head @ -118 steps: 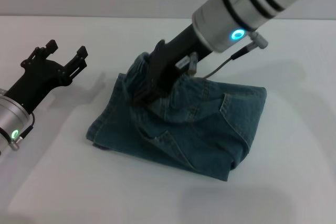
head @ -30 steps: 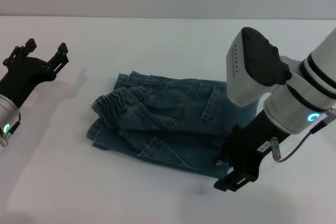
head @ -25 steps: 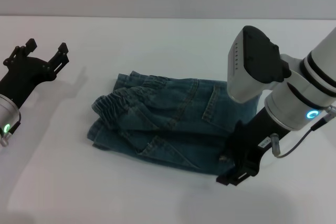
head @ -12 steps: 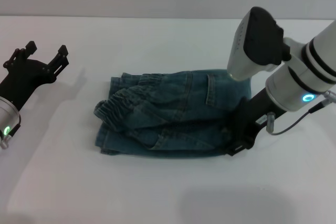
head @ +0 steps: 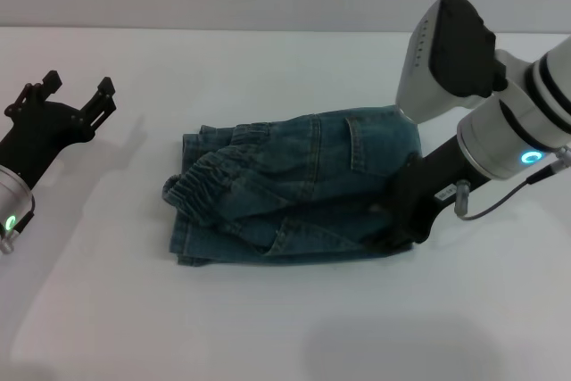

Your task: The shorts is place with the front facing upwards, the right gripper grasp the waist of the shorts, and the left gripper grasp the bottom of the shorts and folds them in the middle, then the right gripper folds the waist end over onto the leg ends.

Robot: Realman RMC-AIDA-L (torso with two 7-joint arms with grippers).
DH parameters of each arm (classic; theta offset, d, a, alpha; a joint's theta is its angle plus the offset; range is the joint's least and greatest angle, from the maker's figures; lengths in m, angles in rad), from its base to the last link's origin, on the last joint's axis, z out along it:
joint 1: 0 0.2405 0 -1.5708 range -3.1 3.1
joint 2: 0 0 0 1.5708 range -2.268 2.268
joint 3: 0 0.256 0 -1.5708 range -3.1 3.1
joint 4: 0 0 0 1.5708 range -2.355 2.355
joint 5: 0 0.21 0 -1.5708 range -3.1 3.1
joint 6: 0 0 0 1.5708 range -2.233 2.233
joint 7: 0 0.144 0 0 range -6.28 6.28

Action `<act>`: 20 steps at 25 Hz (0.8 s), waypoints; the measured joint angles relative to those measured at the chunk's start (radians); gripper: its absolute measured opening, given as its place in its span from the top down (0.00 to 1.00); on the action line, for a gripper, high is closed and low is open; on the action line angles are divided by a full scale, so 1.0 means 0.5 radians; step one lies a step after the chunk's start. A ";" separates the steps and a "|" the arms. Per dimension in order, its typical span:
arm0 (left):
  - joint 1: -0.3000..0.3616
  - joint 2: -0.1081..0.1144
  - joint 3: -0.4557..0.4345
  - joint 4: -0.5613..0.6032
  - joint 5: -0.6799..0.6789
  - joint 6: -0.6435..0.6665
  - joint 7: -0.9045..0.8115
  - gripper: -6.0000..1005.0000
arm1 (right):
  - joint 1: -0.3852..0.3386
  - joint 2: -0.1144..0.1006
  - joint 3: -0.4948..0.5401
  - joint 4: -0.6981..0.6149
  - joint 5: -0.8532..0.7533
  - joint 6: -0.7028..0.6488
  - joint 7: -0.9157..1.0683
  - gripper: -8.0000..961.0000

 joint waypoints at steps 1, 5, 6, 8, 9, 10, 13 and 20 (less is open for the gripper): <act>0.000 0.001 -0.004 0.000 0.000 0.001 -0.003 0.19 | -0.032 0.000 0.003 -0.056 0.060 -0.036 -0.031 0.48; 0.007 0.002 -0.062 0.000 -0.002 0.009 -0.005 0.19 | -0.217 -0.003 0.115 -0.309 0.439 -0.182 -0.277 0.48; 0.008 0.002 -0.074 0.000 -0.002 0.011 -0.005 0.19 | -0.255 -0.003 0.162 -0.348 0.519 -0.204 -0.350 0.48; 0.012 0.003 -0.098 -0.001 -0.003 0.025 -0.012 0.19 | -0.346 0.001 0.286 -0.383 0.708 -0.201 -0.517 0.48; 0.017 0.003 -0.115 0.000 -0.003 0.037 -0.015 0.19 | -0.394 0.003 0.357 -0.372 0.810 -0.170 -0.616 0.48; 0.024 0.003 -0.139 -0.001 -0.003 0.057 -0.016 0.19 | -0.450 0.004 0.432 -0.323 0.948 -0.100 -0.746 0.48; 0.055 0.002 -0.207 -0.002 -0.003 0.134 -0.016 0.19 | -0.587 0.005 0.599 -0.100 1.351 0.136 -1.165 0.48; 0.166 0.001 -0.392 -0.007 -0.003 0.356 -0.015 0.19 | -0.665 0.004 0.982 1.104 2.901 0.511 -2.907 0.48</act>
